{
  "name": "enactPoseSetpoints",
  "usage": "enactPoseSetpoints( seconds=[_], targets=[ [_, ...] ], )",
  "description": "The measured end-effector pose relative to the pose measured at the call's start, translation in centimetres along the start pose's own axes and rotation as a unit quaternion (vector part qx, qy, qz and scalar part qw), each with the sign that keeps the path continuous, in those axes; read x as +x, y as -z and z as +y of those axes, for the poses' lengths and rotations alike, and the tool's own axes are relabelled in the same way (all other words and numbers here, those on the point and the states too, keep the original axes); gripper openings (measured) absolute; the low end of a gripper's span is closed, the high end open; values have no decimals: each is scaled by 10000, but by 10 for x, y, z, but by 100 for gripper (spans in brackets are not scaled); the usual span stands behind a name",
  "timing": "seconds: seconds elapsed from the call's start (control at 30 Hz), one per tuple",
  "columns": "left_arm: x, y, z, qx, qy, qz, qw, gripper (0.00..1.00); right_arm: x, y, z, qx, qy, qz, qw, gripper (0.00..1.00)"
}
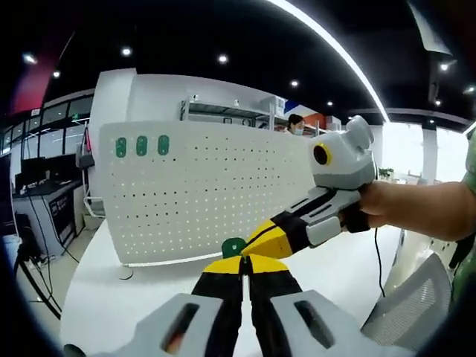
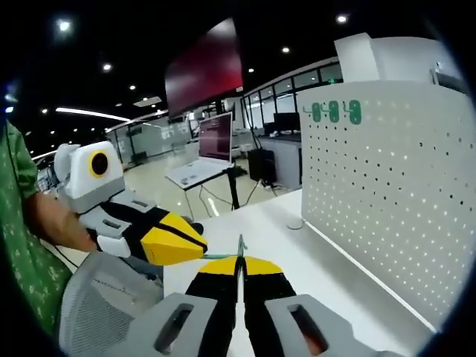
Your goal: Insert the hook assembly into the mounting plate slot until the hook locks in place.
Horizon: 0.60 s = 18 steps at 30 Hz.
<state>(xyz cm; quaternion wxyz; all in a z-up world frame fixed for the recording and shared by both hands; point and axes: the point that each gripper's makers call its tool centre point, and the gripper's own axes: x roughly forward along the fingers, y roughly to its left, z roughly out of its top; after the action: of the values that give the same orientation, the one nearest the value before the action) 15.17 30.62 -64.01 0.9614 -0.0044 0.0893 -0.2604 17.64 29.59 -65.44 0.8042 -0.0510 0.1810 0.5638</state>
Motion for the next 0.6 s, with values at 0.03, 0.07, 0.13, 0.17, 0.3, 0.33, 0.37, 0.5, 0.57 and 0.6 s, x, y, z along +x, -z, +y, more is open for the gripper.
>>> enactPoseSetpoints(
  seconds=[0.03, 0.07, 0.13, 0.17, 0.3, 0.33, 0.37, 0.5, 0.57, 0.6],
  targets=[
    [0, 0, 0, 43, -29, -8, 10000, 2, 0, -1, 0, 14, -1, -7, 10000, 0],
    [0, -1, 0, 122, -41, -27, 9999, 2, 0, -1, 0, 8, 9, -13, 10000, 0],
    [0, -2, 0, 195, -89, -56, 9998, 2, -1, -2, 0, -5, 34, -24, 10000, 0],
    [0, -3, 0, 260, -113, -79, 9996, 2, -1, -4, -1, 7, 47, -48, 10000, 0],
    [1, -8, 3, 488, -226, -132, 9985, 3, -1, -6, -1, 90, 78, -96, 9999, 0],
    [1, -9, 3, 566, -212, -160, 9980, 4, -1, -6, -1, 99, 74, -101, 9999, 0],
    [1, -10, 3, 598, -237, -176, 9978, 5, 0, -6, 0, 95, 61, -88, 9999, 0],
    [2, -10, 3, 793, -323, -142, 9962, 10, 2, -5, 2, 100, 59, -80, 9999, 0],
    [3, -10, 4, 832, -363, -142, 9958, 11, 3, -6, 3, 139, 69, -105, 9998, 0],
    [3, -9, 5, 838, -393, -126, 9956, 12, 3, -7, 2, 163, 87, -126, 9997, 0]
  ],
)
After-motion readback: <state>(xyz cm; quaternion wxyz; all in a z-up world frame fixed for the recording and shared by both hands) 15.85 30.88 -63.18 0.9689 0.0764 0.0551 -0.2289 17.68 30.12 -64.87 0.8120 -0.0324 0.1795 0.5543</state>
